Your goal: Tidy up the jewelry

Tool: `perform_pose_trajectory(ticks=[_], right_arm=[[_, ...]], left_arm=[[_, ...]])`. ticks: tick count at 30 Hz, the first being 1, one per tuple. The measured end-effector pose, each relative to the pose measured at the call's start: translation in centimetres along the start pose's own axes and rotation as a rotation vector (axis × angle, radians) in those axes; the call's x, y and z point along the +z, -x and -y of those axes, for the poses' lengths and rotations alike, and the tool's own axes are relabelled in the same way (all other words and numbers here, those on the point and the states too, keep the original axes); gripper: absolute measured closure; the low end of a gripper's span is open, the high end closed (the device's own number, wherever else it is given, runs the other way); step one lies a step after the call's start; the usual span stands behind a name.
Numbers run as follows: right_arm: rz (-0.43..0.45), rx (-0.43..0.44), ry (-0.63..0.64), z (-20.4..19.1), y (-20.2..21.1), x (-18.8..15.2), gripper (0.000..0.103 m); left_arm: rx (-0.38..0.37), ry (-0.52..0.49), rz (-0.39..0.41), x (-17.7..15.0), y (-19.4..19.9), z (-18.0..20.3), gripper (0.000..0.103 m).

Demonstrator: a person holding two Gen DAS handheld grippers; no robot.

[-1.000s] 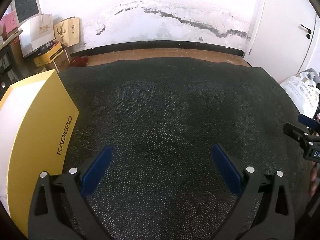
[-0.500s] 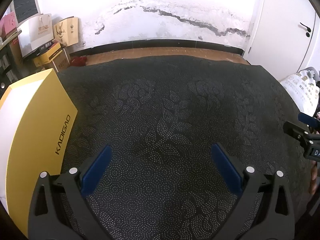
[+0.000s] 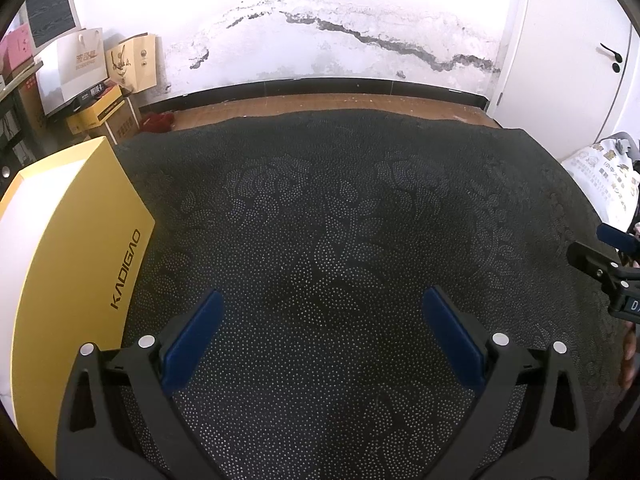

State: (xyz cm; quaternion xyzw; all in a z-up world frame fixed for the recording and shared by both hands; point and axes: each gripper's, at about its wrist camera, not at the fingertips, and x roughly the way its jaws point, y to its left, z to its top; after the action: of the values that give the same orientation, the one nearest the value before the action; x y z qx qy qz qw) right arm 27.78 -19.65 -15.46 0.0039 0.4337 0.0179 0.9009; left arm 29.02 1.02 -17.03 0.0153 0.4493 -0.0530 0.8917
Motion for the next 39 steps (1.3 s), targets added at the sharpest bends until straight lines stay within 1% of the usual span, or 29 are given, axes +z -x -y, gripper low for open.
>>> perform_pose_trajectory(ticks=[39], right_arm=[[0.005,0.001,0.002,0.01,0.12,0.03,0.007]], left_arm=[[0.006,0.001,-0.008,-0.18,-0.38,0.27,0.006]])
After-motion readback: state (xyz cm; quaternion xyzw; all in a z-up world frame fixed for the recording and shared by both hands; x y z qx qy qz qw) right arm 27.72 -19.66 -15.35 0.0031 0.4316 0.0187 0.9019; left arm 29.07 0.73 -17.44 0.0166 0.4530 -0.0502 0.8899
